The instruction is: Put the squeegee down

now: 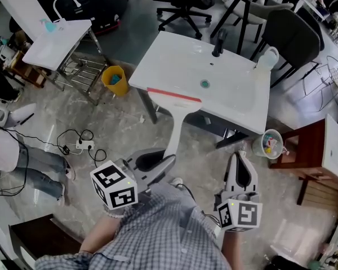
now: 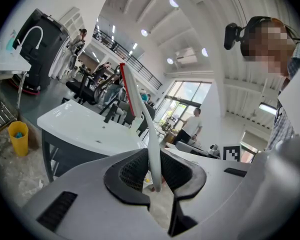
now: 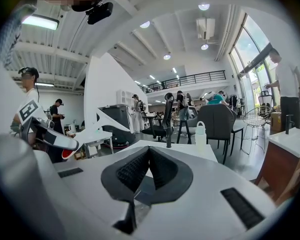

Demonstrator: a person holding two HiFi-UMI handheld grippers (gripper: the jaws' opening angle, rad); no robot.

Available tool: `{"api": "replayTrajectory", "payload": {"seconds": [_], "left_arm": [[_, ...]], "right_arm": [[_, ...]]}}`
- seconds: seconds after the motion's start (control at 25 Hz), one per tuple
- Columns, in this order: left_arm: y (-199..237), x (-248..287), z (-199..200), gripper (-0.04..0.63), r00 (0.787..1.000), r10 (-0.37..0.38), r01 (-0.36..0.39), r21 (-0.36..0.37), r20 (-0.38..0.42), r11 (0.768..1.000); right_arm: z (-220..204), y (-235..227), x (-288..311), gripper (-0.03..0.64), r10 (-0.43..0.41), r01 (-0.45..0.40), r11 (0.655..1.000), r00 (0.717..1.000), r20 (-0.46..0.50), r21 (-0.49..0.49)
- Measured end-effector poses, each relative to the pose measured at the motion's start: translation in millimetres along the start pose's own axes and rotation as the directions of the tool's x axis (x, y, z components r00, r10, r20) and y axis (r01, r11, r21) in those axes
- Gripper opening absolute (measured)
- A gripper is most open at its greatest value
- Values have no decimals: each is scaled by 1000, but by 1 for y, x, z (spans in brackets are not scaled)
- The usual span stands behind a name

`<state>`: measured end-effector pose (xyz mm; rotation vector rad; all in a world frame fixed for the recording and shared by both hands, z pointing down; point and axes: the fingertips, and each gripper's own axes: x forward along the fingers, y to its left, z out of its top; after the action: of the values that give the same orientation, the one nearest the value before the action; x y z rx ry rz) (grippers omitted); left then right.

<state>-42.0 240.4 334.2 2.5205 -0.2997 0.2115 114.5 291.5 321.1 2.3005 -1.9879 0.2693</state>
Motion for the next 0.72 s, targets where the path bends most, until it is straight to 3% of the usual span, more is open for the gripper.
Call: {"api": "replayTrajectory", "payload": {"seconds": [0.72], "left_arm": [[16,32,18,71,999,35,-36,14,30,999]], "right_arm": [[8,-24,38,7,47,-47,999,999,14,-18]]}}
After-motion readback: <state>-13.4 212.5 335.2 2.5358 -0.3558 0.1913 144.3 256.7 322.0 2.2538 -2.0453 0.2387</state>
